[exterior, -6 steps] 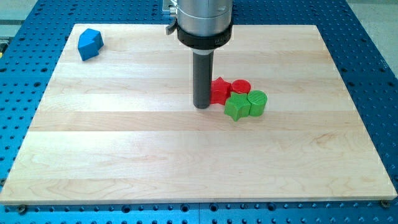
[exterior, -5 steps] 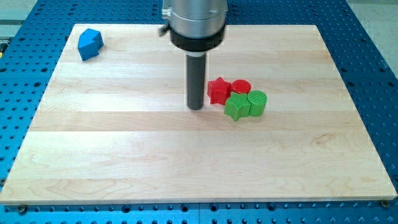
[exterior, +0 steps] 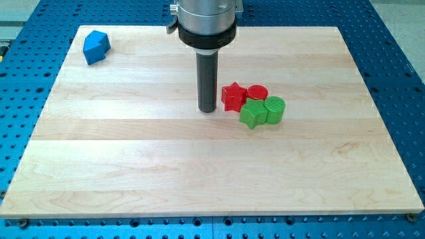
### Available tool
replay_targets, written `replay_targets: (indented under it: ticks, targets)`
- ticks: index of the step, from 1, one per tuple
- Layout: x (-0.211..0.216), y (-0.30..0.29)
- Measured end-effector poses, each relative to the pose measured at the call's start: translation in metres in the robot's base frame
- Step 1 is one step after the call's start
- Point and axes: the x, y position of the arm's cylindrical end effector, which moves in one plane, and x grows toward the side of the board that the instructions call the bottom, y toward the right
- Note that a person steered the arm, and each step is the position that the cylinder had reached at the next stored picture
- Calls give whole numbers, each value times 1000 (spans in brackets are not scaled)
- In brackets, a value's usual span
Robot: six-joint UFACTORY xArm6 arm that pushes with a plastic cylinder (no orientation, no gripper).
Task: Push the red blocks into the green blocks
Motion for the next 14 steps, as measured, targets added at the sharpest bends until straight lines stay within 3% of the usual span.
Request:
replay_targets:
  ticks: [8,9,11,14]
  targets:
    - [-10,25]
    - [-21,9]
    - [-44,30]
    - [-27,33]
